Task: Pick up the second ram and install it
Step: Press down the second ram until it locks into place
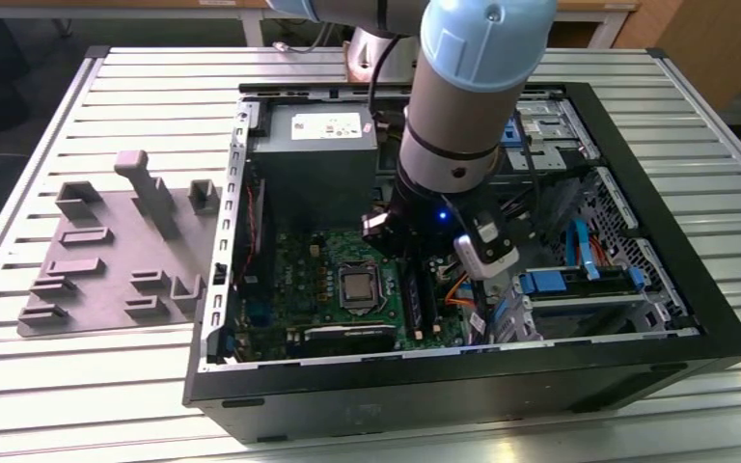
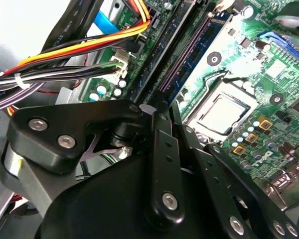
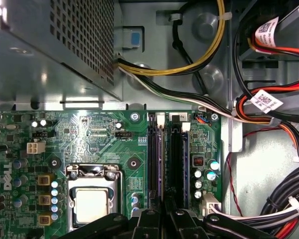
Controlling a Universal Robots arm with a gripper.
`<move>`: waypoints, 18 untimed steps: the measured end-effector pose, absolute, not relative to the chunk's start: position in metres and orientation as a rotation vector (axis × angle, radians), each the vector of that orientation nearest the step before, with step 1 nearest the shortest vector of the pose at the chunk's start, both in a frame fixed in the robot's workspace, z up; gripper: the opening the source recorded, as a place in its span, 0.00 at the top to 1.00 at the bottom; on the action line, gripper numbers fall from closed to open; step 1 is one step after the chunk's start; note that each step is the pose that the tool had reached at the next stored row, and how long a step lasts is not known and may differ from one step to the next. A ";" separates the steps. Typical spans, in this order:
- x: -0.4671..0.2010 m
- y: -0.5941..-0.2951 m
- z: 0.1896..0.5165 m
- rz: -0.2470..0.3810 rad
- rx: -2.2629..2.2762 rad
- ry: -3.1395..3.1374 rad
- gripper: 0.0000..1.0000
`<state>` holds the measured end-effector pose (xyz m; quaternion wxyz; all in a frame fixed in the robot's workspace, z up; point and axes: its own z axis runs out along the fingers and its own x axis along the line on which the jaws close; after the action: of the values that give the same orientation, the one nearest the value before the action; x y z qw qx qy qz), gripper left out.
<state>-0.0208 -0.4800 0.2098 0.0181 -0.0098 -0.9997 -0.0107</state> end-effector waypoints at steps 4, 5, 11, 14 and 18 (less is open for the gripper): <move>-0.021 -0.480 0.209 -0.033 -0.033 -3.105 0.86; -0.021 -0.480 0.208 -0.033 -0.034 -3.105 0.86; -0.021 -0.480 0.208 -0.034 -0.036 -3.105 0.86; -0.021 -0.480 0.208 -0.034 -0.036 -3.105 0.86; -0.021 -0.480 0.208 -0.034 -0.036 -3.105 0.86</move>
<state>-0.0209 -0.4800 0.2078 0.0181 -0.0116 -0.9997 -0.0111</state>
